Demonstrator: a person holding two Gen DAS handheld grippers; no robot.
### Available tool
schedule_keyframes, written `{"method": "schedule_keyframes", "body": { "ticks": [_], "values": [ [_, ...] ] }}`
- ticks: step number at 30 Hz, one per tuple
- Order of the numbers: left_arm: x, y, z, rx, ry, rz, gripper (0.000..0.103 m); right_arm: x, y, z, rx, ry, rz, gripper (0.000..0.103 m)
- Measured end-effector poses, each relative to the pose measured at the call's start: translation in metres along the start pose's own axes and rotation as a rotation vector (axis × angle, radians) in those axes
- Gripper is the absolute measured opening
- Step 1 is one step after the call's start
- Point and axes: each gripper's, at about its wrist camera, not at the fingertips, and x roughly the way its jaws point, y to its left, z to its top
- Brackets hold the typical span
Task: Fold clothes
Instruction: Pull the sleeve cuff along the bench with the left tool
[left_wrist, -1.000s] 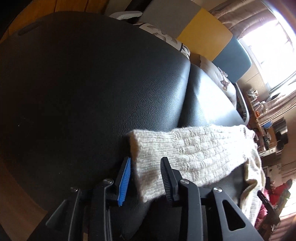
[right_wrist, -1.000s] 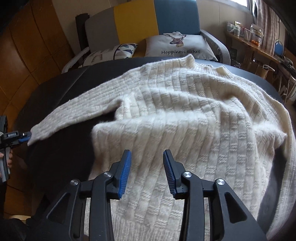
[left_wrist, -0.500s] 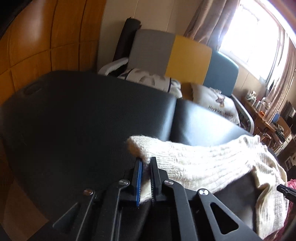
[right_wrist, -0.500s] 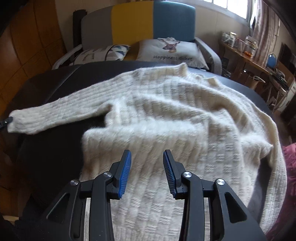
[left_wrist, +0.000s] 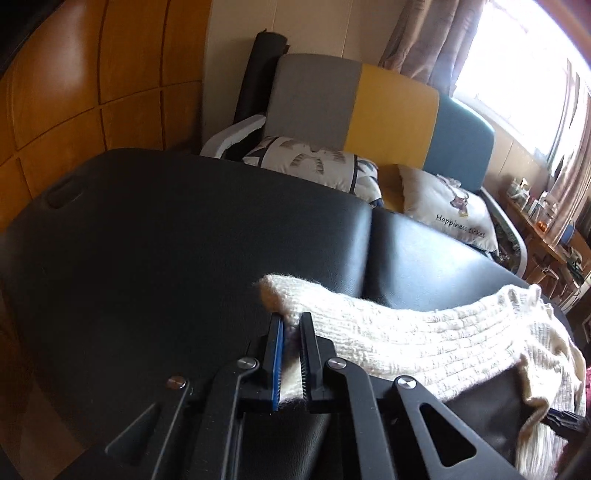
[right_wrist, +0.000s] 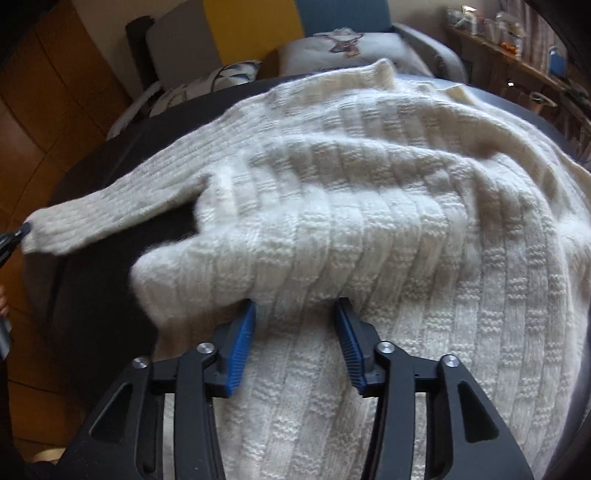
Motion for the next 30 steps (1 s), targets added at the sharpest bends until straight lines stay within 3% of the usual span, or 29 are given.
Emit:
{"method": "schedule_keyframes", "body": {
  "ticks": [4,9,12,16,21,26,30],
  "values": [
    [0.006,-0.002,0.015,0.044,-0.020,0.042,0.007,-0.025,0.008,-0.011,-0.032,0.005,0.101,0.050],
    [0.017,-0.003,0.032,0.052,-0.018,0.062,0.007,-0.026,0.017,-0.050,-0.137,0.120,0.051,0.050],
    [0.025,-0.004,0.039,0.056,-0.012,0.088,0.007,-0.022,0.026,-0.062,-0.153,0.105,0.065,0.064],
    [0.028,0.000,0.048,0.057,-0.004,0.110,0.007,-0.019,0.046,-0.067,-0.202,0.096,0.089,0.066],
    [0.040,-0.001,0.045,0.154,0.042,0.152,0.007,-0.025,0.045,-0.068,-0.218,0.115,0.122,0.069],
    [0.061,0.011,0.033,0.129,0.110,0.145,0.008,-0.058,0.017,-0.052,-0.155,0.032,0.175,0.069],
    [0.079,0.018,0.034,0.102,0.199,0.128,0.012,-0.086,-0.011,-0.012,-0.126,-0.087,0.118,0.069]
  ]
}}
